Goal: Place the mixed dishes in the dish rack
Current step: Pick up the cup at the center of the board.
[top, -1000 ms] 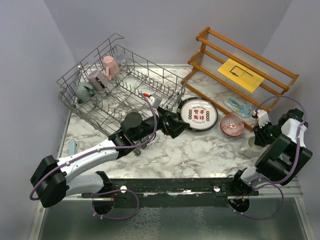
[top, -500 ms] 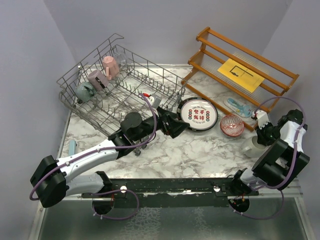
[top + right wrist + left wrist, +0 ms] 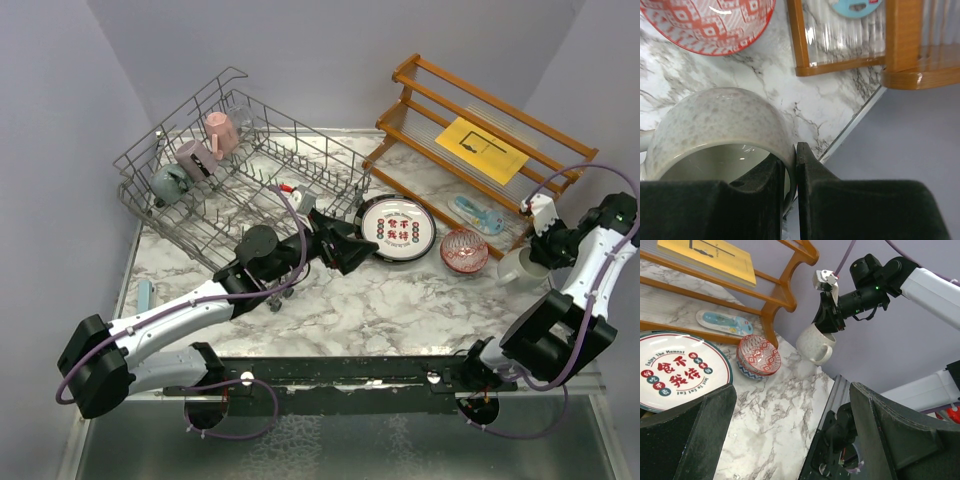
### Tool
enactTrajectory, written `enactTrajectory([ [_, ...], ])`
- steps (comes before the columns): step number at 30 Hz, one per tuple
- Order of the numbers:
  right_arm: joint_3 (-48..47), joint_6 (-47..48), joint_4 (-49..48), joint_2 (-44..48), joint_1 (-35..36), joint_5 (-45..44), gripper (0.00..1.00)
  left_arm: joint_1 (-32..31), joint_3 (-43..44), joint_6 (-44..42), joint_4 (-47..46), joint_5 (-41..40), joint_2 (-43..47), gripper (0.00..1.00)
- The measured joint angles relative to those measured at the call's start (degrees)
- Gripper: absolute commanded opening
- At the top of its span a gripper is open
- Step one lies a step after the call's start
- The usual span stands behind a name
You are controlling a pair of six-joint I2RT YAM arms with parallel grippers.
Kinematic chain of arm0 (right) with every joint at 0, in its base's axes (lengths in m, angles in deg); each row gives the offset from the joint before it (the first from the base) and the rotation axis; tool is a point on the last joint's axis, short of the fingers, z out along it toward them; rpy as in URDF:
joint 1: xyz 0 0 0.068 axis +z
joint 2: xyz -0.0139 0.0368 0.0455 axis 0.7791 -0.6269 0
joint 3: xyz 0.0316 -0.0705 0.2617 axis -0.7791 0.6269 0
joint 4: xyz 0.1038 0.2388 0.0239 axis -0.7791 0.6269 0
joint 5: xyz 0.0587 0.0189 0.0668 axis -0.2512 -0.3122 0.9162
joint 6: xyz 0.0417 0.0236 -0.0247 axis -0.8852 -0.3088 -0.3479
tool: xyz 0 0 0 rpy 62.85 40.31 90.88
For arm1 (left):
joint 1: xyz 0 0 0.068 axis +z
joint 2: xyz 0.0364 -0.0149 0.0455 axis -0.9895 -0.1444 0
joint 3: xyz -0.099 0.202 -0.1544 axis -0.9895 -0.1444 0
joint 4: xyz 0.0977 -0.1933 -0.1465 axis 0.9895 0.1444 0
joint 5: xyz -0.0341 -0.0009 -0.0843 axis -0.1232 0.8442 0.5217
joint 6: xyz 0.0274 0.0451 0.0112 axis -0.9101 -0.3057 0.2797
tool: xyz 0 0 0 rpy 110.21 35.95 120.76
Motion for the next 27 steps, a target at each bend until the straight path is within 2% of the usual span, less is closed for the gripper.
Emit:
enactTrajectory([
  [8,-9.2,0.4,8.3,-0.4,0.0,8.9,0.01,1.2,0.0,3.5,-3.8,1.6,-0.1,0.99],
  [15,-13.8,-0.7,11.8,-2.0,1.2,20.2,0.01,2.5,-1.6,10.5,-12.4,4.8,-2.7,0.99],
  [22,-14.3,-8.1,9.4,-2.4,9.0,29.9,0.01,2.9,-2.0,16.9,-17.1,6.2,-5.5,0.98],
  [27,-13.1,-18.7,0.6,-2.3,14.9,36.7,0.01,2.9,-1.8,20.9,-19.7,6.5,-7.2,0.96],
])
